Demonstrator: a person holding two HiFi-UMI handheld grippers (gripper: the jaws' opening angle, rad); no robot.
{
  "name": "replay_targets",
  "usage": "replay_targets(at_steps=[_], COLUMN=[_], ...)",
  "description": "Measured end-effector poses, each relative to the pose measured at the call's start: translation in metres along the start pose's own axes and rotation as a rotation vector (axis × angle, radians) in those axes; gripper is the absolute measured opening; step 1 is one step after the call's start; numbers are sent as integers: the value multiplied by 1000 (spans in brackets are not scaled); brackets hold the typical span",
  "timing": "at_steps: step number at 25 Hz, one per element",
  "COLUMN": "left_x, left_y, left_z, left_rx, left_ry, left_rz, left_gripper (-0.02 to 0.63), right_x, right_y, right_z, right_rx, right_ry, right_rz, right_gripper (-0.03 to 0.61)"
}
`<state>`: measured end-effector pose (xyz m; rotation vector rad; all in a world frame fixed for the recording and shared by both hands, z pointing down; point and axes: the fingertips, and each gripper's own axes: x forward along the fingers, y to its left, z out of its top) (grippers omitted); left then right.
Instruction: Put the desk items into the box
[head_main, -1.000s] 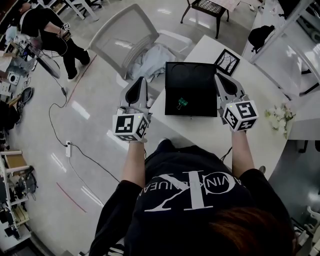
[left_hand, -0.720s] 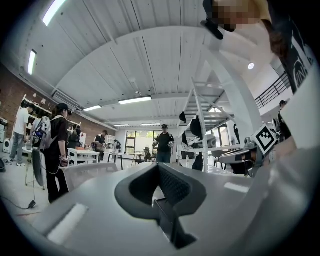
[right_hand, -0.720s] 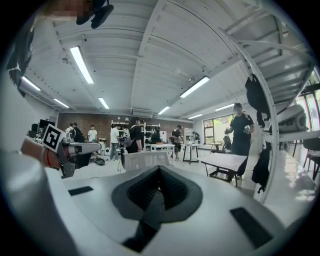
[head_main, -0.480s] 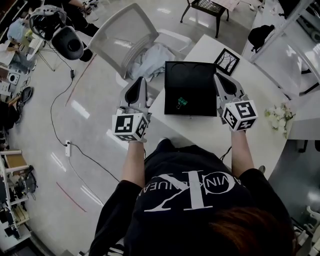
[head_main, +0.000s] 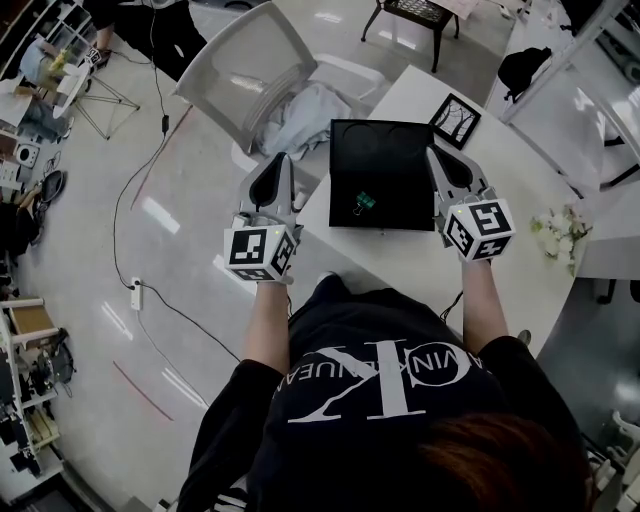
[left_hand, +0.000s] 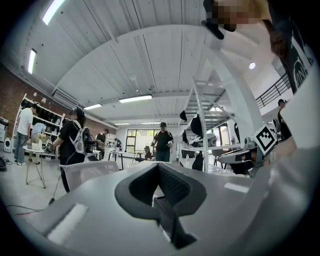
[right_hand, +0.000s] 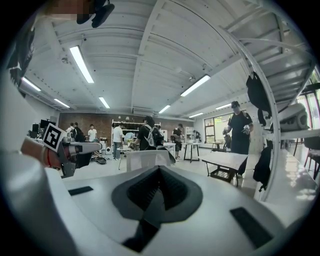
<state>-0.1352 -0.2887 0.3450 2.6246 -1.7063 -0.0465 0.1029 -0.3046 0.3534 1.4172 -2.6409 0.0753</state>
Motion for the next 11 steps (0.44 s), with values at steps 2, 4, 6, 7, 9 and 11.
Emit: replay_targets(at_steps=[2, 4, 6, 7, 9, 11], left_x=[0, 0, 1, 1, 2, 2], left_y=[0, 0, 1, 1, 2, 2], left_z=[-1, -2, -3, -4, -6, -7], left_rx=[0, 1, 2, 1, 0, -1], left_ry=[3, 6, 7, 8, 10, 13], left_rz=[1, 2, 2, 3, 4, 4], left_gripper=[11, 11, 11, 11, 11, 11], right_x=[1, 1, 3, 3, 5, 6], right_y=[0, 0, 0, -1, -1, 0], right_z=[-1, -2, -3, -4, -5, -7], right_rx=[0, 2, 2, 2, 3, 4], right_ry=[2, 4, 6, 8, 10, 12], right_rz=[2, 3, 5, 6, 8, 10], right_gripper=[14, 14, 14, 14, 14, 14])
